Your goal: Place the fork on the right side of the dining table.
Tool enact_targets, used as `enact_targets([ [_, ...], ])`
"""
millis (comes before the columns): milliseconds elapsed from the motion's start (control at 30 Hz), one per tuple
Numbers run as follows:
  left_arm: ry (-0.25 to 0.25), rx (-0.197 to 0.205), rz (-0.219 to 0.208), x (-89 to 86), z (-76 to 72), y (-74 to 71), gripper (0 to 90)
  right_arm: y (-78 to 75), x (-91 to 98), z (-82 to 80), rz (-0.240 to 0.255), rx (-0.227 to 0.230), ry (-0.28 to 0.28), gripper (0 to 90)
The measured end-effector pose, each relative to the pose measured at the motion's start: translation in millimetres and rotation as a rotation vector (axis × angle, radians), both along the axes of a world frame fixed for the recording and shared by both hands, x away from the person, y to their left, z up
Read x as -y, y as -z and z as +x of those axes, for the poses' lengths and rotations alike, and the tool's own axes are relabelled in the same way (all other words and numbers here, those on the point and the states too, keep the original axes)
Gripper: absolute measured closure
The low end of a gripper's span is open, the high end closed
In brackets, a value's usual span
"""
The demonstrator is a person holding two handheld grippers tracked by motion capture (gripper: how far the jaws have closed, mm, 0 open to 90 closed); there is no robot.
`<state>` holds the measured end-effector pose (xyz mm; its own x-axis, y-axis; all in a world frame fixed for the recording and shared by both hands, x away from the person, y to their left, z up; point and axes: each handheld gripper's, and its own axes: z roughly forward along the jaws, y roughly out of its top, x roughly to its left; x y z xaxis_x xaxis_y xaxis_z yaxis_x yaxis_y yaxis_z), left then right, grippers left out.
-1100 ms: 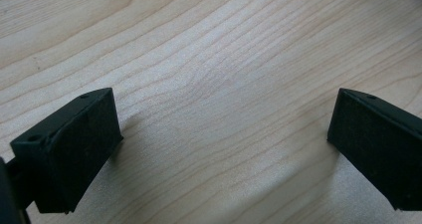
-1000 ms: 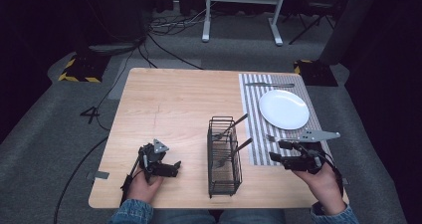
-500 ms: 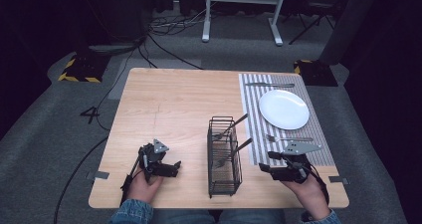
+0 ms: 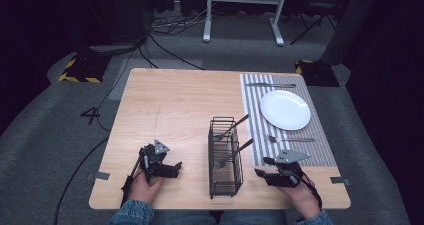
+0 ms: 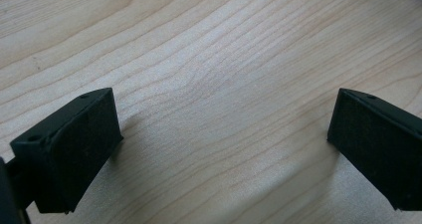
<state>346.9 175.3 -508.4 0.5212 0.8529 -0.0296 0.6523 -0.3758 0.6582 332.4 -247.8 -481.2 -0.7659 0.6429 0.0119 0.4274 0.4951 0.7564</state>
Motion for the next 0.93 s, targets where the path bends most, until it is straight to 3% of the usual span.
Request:
enact_targets([
  [567, 0.000, 0.000, 0.000, 0.0, 0.0, 0.0, 0.3, 19.5, -12.2, -4.3, -0.070, 0.041, -0.038, 40.9],
  [667, 0.000, 0.000, -0.001, 0.0, -0.1, 0.0, 0.3, 24.0, -10.9, -5.6, -0.032, 0.041, -0.048, 37.1],
  [733, 0.000, 0.000, 0.000, 0.0, 0.0, 0.0, 0.3, 24.5, -10.3, -2.8, -0.024, 0.014, -0.053, 31.1],
  [933, 0.000, 0.000, 0.000, 0.0, -0.1, 0.0, 0.3, 25.0, -13.2, -3.3, -0.036, 0.005, -0.085, 21.7],
])
